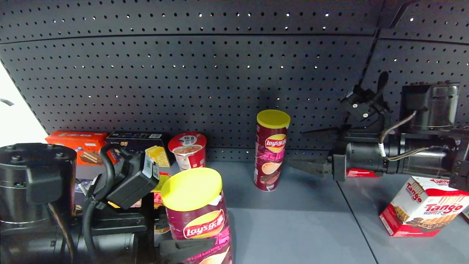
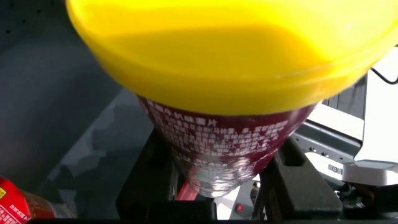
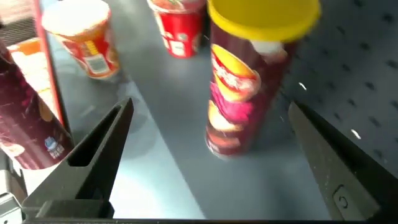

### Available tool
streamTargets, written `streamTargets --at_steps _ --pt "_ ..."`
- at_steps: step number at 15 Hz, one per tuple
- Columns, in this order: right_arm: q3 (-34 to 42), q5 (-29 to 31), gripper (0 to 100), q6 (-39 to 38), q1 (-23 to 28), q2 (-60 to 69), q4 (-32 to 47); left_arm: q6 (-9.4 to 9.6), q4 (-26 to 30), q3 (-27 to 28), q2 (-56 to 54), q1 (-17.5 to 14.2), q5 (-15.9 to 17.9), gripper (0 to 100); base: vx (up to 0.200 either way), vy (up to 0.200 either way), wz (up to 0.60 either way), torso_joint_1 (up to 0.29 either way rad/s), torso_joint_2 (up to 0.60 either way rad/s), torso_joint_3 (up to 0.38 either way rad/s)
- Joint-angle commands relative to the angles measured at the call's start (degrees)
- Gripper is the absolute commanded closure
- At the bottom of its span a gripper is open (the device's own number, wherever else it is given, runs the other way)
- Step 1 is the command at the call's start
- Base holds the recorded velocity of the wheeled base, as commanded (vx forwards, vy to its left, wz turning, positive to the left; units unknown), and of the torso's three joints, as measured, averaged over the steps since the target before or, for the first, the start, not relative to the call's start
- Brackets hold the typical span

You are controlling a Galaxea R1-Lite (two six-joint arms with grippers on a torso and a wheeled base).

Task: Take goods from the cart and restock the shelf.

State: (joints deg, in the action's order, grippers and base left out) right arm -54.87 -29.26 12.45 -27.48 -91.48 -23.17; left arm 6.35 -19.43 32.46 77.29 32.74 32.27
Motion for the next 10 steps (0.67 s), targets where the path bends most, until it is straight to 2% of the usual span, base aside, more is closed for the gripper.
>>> streamTargets --at_steps 1,4,10 --pt "-0.2 -1.6 0 0.0 0.3 -4.1 -1.7 -0.02 0.3 -0.1 0.1 0.0 0.0 100 0.0 0.0 0.0 0.0 0.0 0.0" --pt "-3.0 -4.3 0 0.0 0.5 -8.1 -3.5 -0.02 0.3 -0.1 0.1 0.0 0.0 100 0.0 0.0 0.0 0.0 0.0 0.0" --pt "-7.3 -4.4 0 0.0 0.5 -13.1 -4.3 -0.02 0.3 -0.2 0.1 -0.2 0.0 100 0.0 0.0 0.0 0.0 0.0 0.0"
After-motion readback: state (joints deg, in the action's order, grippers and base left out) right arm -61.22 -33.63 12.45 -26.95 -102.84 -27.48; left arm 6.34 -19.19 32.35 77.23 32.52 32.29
